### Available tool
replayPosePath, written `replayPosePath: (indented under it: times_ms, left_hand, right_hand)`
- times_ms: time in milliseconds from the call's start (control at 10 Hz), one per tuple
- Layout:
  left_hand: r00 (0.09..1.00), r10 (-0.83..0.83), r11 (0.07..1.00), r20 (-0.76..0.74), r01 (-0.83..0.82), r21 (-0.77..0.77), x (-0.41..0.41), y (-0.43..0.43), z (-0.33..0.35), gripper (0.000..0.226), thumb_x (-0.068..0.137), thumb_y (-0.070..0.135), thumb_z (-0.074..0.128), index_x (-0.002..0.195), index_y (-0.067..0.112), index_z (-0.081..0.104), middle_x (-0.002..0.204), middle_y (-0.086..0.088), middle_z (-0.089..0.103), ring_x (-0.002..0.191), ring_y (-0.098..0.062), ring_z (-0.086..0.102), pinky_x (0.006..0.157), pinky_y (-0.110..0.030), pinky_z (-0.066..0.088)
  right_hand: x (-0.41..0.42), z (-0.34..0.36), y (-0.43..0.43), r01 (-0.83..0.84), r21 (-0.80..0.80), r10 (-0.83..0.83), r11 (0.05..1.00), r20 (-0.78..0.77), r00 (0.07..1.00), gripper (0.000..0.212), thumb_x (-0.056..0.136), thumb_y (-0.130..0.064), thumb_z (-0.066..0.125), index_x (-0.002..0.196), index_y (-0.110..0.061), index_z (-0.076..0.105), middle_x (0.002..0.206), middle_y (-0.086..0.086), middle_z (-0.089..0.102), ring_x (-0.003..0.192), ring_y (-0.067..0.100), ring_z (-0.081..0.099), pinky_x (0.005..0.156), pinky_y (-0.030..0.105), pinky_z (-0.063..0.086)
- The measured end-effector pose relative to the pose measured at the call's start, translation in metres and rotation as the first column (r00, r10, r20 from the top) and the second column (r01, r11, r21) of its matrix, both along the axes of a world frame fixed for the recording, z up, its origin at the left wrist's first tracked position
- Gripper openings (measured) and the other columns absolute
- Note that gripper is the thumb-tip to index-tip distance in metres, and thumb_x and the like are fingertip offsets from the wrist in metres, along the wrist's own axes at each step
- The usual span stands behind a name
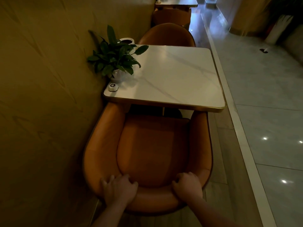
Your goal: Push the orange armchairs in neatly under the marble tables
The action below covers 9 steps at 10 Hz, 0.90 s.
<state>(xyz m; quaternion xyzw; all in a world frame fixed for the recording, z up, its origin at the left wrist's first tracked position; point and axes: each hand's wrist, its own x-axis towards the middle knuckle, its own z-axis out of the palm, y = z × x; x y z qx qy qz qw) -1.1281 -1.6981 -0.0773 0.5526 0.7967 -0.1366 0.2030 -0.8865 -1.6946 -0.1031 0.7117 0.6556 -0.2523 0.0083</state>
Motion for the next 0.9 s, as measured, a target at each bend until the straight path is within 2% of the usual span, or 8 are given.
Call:
replayPosePath:
  times_ms: [200, 400, 600, 700, 800, 900]
  left_hand:
    - [0.999, 0.045, 0.997, -0.02, -0.044, 0.071, 0.002, 0.001, -0.002, 0.042, 0.082, 0.062, 0.04, 0.107, 0.04, 0.065, 0.114, 0.019, 0.064, 0.118, -0.013, 0.05, 0.111, -0.051, 0.021]
    - [0.998, 0.042, 0.995, -0.044, -0.038, 0.09, 0.004, 0.002, -0.002, 0.04, 0.086, 0.062, 0.041, 0.107, 0.038, 0.064, 0.115, 0.016, 0.064, 0.119, -0.013, 0.048, 0.113, -0.05, 0.021]
    - [0.999, 0.029, 0.999, -0.031, -0.028, 0.027, 0.001, 0.002, -0.003, 0.042, 0.086, 0.061, 0.039, 0.112, 0.039, 0.063, 0.119, 0.015, 0.063, 0.121, -0.014, 0.048, 0.113, -0.05, 0.019]
    - [1.0, 0.002, 0.999, -0.007, -0.002, -0.038, -0.002, 0.006, 0.0, 0.044, 0.086, 0.061, 0.04, 0.119, 0.04, 0.06, 0.126, 0.013, 0.061, 0.125, -0.016, 0.047, 0.114, -0.052, 0.018]
    - [0.997, 0.004, 1.0, 0.082, -0.002, -0.024, -0.003, 0.011, 0.005, 0.042, 0.089, 0.06, 0.042, 0.124, 0.04, 0.056, 0.127, 0.008, 0.06, 0.122, -0.02, 0.05, 0.111, -0.052, 0.025]
    - [0.972, 0.06, 0.996, 0.227, -0.074, 0.052, 0.002, 0.021, 0.011, 0.045, 0.093, 0.054, 0.048, 0.133, 0.034, 0.05, 0.133, 0.0, 0.055, 0.118, -0.024, 0.053, 0.106, -0.044, 0.037]
  right_hand:
    - [-0.001, 0.0, 0.002, 0.017, 0.017, -0.017, 1.0, -0.023, 1.0, 0.032, 0.088, -0.044, 0.046, 0.065, -0.025, 0.058, 0.068, -0.006, 0.058, 0.074, 0.011, 0.053, 0.08, 0.031, 0.044]
    - [-0.002, 0.004, 0.003, 0.032, 0.027, -0.031, 0.999, -0.048, 0.998, 0.031, 0.09, -0.049, 0.047, 0.066, -0.03, 0.054, 0.072, -0.009, 0.059, 0.081, 0.012, 0.056, 0.087, 0.032, 0.045]
    - [-0.002, 0.002, 0.003, 0.007, 0.013, -0.006, 1.0, -0.048, 0.999, 0.031, 0.091, -0.047, 0.048, 0.072, -0.026, 0.061, 0.072, -0.009, 0.06, 0.079, 0.012, 0.056, 0.085, 0.032, 0.045]
    - [0.0, 0.002, 0.008, -0.033, -0.057, 0.031, 0.998, -0.044, 0.999, 0.025, 0.09, -0.043, 0.05, 0.079, -0.025, 0.065, 0.076, -0.008, 0.062, 0.078, 0.012, 0.059, 0.086, 0.032, 0.047]
    - [0.001, 0.004, 0.015, -0.083, -0.127, 0.076, 0.988, -0.06, 0.995, 0.022, 0.092, -0.041, 0.053, 0.088, -0.024, 0.066, 0.082, -0.006, 0.065, 0.076, 0.012, 0.063, 0.078, 0.034, 0.055]
    - [0.006, 0.01, 0.02, -0.08, -0.177, 0.064, 0.981, -0.096, 0.993, 0.022, 0.093, -0.037, 0.053, 0.09, -0.02, 0.066, 0.086, -0.001, 0.067, 0.077, 0.016, 0.065, 0.067, 0.032, 0.054]
